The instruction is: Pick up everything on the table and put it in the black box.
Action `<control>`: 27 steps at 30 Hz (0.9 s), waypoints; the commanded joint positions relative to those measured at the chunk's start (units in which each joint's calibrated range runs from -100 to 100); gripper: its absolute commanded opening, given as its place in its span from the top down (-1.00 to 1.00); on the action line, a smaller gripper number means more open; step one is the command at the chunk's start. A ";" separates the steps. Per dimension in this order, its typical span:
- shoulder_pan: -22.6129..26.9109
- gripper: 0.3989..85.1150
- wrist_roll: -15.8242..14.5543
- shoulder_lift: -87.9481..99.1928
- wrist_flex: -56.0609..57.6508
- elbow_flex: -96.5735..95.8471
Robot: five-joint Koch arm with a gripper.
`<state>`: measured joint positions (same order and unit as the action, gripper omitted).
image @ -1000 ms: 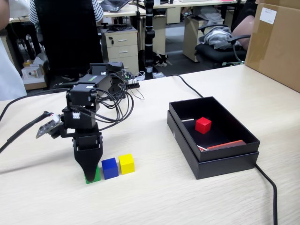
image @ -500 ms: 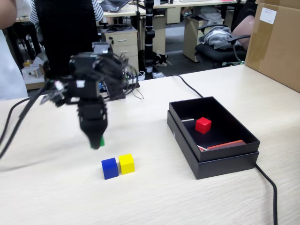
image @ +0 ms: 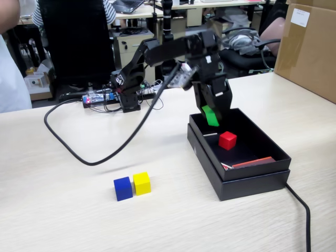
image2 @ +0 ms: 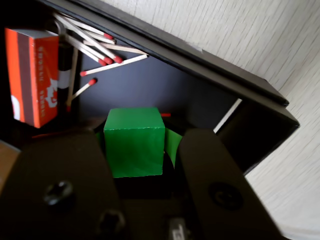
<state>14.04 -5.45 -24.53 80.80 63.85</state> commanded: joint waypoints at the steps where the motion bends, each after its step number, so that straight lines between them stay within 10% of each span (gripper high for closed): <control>1: 0.29 0.67 -0.98 -2.26 1.23 5.87; 17: 0.20 0.34 -2.10 -16.49 1.23 7.59; 27: -3.42 0.07 -0.78 11.39 1.23 5.78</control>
<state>12.43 -7.69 -26.86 80.80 66.77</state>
